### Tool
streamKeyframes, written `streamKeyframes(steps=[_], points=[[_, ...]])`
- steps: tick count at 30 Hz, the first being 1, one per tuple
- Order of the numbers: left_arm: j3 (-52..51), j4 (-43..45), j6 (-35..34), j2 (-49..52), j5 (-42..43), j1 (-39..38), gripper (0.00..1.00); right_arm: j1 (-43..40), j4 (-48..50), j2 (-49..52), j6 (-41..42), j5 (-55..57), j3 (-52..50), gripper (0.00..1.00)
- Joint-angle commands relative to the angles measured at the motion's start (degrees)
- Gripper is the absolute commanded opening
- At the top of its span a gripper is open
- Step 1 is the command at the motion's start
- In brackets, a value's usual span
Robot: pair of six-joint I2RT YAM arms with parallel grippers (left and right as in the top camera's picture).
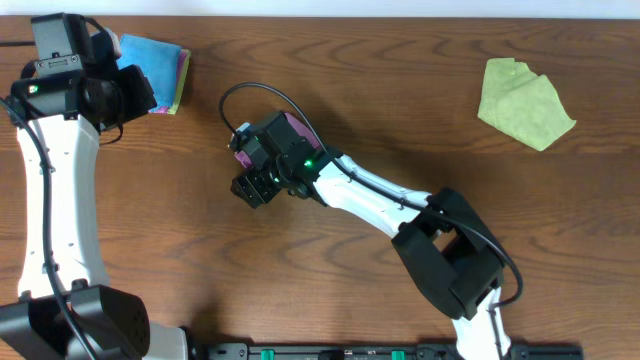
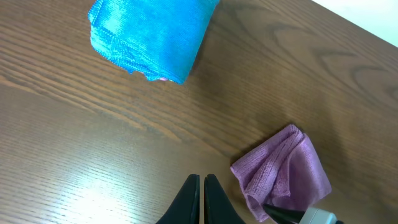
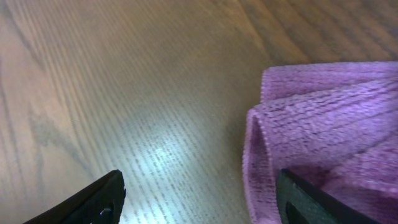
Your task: Fold the cloth
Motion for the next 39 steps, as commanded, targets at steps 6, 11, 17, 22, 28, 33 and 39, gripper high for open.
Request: streamKeyframes(steps=[6,11,17,22,28,33,39], points=[[-0.2,0.2,2.0,-0.3,-0.3,-0.1,0.06,-0.7,-1.5,0.7,0.8,-0.9,5.9,0.72],[-0.2,0.2,2.1,-0.3,-0.3,-0.1,0.06,-1.0,-9.6,0.7,-1.5,9.6,12.6,0.73],[-0.2,0.2,2.1,-0.3,-0.2,-0.1,0.06,-0.9,-20.2,0.7,-4.0,26.4,15.1,0.69],[-0.2,0.3,2.1,-0.3,-0.2,-0.1,0.06,-0.9,-22.3,0.7,-4.3,26.6,15.0,0.57],[-0.2,0.3,2.1,-0.3,-0.2,-0.1,0.06,-0.9,-22.1,1.7,-4.3,26.2,15.0,0.52],[-0.2,0.3,2.1,-0.3,-0.2,-0.1,0.06,-0.8,-22.1,2.6,-2.7,22.7,15.0,0.47],[-0.2,0.4,2.1,-0.3,-0.2,-0.1,0.06,-0.7,-21.4,3.1,-1.2,20.6,15.0,0.47]])
